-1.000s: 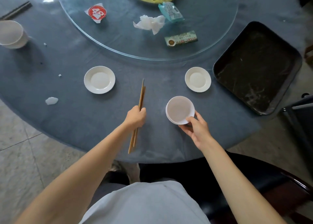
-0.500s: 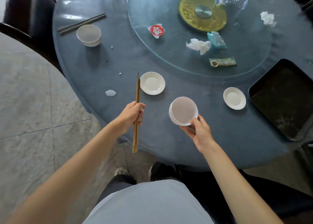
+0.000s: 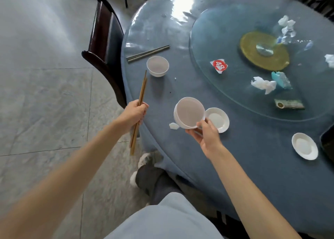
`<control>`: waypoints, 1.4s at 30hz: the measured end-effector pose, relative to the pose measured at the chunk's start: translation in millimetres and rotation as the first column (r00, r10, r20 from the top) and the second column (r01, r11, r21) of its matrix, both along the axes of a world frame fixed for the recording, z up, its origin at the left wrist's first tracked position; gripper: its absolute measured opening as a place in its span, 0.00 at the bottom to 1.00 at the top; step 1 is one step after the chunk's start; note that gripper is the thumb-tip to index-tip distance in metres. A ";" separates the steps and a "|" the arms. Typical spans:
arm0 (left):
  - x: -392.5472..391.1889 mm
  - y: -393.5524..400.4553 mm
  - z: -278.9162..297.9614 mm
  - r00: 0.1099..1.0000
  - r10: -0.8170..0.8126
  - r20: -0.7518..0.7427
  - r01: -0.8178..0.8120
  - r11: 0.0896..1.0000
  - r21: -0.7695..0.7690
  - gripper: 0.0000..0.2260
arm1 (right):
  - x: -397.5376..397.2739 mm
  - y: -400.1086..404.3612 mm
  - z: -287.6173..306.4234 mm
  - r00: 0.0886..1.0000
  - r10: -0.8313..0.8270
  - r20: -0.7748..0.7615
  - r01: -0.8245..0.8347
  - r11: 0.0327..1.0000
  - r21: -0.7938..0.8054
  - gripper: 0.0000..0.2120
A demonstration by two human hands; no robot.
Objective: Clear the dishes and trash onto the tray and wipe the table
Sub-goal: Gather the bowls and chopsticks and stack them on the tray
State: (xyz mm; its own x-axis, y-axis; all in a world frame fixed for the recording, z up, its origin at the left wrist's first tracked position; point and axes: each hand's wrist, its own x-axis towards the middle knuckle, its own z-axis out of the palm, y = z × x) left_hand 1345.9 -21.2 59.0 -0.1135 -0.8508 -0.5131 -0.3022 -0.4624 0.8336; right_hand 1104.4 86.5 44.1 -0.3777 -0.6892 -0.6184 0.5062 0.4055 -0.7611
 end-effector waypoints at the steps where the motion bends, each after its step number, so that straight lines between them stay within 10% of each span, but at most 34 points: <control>1: 8.9 -17.2 0.7 1.000 0.003 0.003 -0.003 1.000 -0.015 0.07 | 8.5 -17.9 -1.5 1.000 0.004 0.004 -0.004 1.000 -0.004 0.19; 16: 52.6 -267.7 5.6 0.964 -0.218 0.152 0.231 0.970 -0.074 0.07 | 73.3 -232.1 11.6 0.994 -0.106 -0.035 0.106 0.994 0.002 0.21; 42: -37.0 -453.2 -97.7 0.532 -0.594 0.603 0.737 0.676 0.016 0.18 | 110.9 -334.1 -45.5 0.921 -0.356 -0.158 0.389 0.861 0.328 0.19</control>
State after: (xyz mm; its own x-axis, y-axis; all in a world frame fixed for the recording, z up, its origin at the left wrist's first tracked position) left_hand 1308.9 -474.4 -38.7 -0.4729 -0.7311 -0.4917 -0.8493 0.2297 0.4753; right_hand 1215.3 -247.6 -1.4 -0.6278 -0.2335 -0.7425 0.6097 0.4455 -0.6556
